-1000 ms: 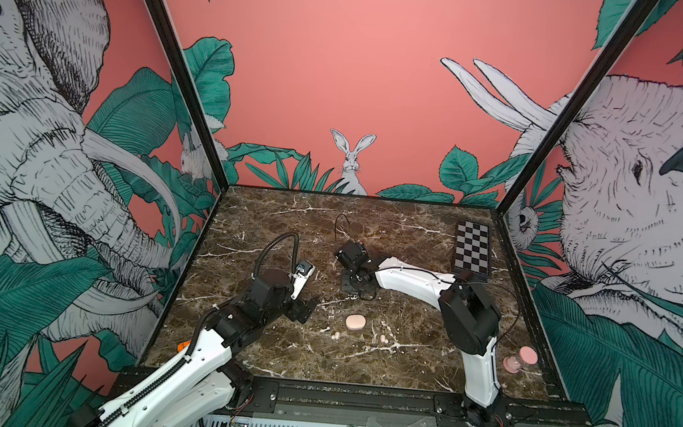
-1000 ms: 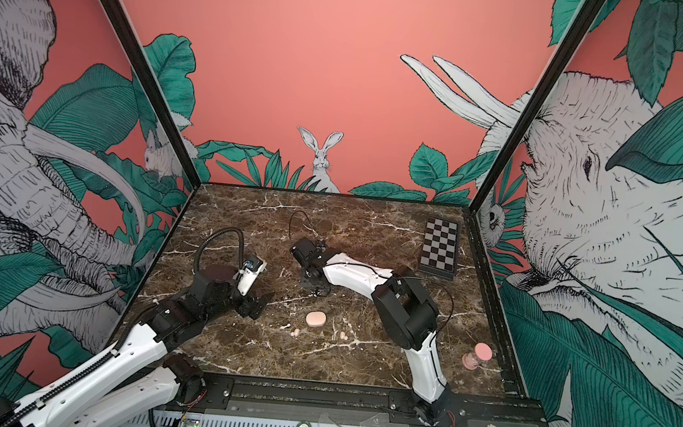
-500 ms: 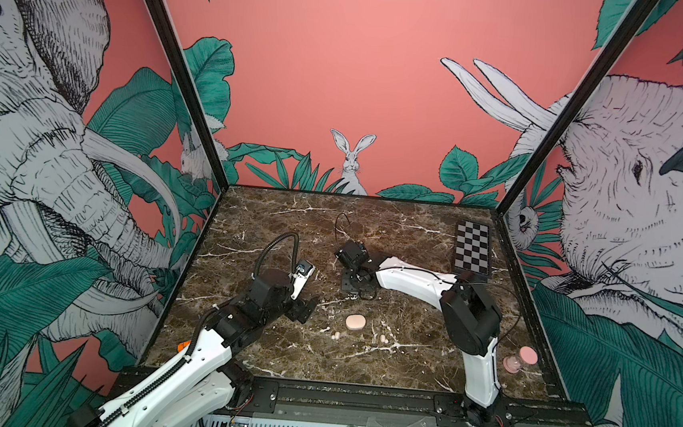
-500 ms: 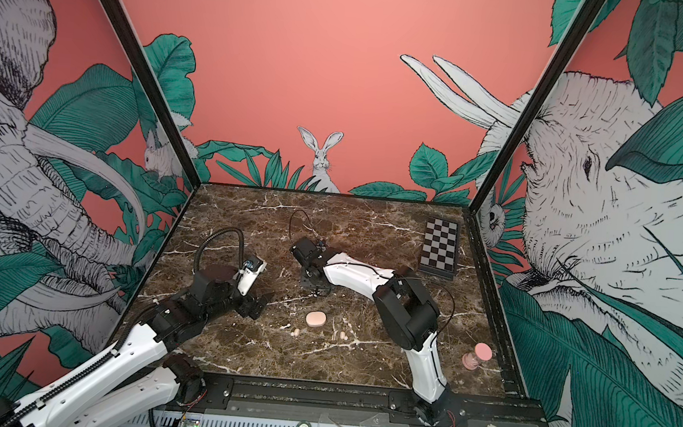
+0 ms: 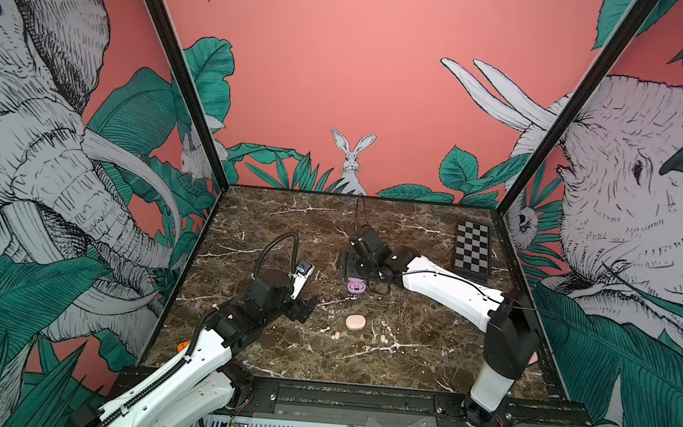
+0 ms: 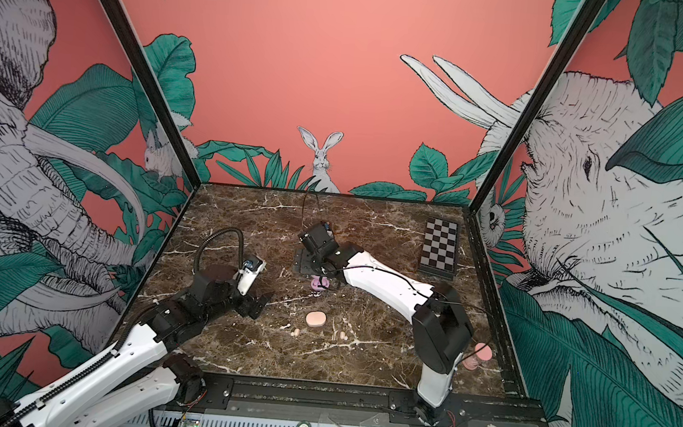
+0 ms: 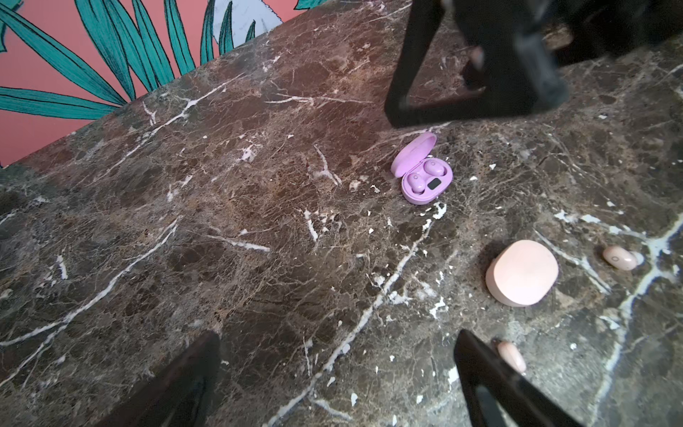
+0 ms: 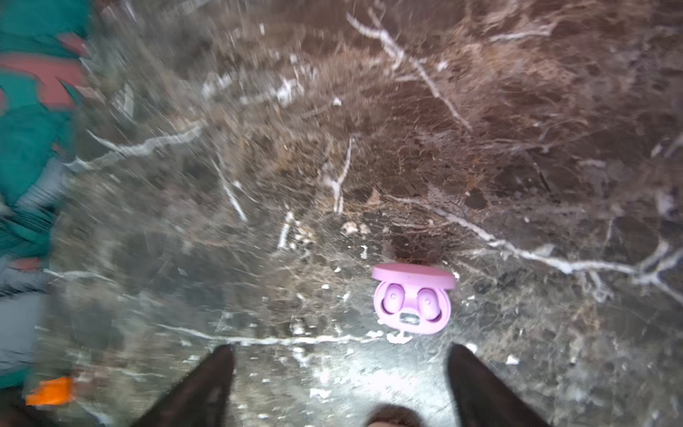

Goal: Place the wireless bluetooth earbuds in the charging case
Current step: 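Open the right gripper and raise it away from the case, then move the right gripper onto the raised lid of the lilac case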

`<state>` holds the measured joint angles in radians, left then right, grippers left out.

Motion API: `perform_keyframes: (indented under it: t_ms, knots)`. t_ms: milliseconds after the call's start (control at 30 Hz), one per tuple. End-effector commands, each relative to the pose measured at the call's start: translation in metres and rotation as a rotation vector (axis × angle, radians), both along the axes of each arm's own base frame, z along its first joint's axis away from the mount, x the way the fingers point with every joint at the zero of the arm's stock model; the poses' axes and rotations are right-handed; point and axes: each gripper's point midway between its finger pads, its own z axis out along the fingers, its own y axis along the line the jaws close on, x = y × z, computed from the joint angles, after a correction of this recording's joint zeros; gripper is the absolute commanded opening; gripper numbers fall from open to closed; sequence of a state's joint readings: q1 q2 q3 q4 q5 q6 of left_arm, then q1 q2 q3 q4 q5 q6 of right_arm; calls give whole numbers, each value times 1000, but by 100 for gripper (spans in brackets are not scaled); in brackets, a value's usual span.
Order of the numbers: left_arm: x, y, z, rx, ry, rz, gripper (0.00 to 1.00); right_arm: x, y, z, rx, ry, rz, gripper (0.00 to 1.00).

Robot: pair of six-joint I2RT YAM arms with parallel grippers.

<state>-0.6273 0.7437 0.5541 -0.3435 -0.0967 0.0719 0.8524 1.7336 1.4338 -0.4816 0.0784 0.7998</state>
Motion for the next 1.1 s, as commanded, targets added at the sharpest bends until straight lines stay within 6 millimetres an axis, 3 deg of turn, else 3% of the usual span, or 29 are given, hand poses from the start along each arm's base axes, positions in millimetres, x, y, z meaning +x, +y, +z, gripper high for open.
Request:
perform_keyframes:
  t_ms: [0,167,300,467,700,733,933,1067]
  knots:
    - [1,3,3,-5,-35,16,99,17,-22,30,52,-82,-6,98]
    - [3,2,8,-40,-35,36,99,32,-47,44,208,-118,23,98]
    - [7,6,21,-57,-38,81,99,29,-40,62,370,-220,208,98]
    - [7,-4,42,-105,-52,43,99,21,-44,61,301,-315,360,98]
    - [5,-27,31,-41,-76,-133,99,40,-40,40,347,-256,395,98]
    - [5,-28,30,-39,-87,-147,99,45,-39,28,344,-228,395,98]
    - [-3,-29,13,-67,-123,-178,99,55,-22,-10,430,-85,467,98]
    - [-3,-26,9,-42,-126,-176,99,59,-13,-23,479,-45,473,98]
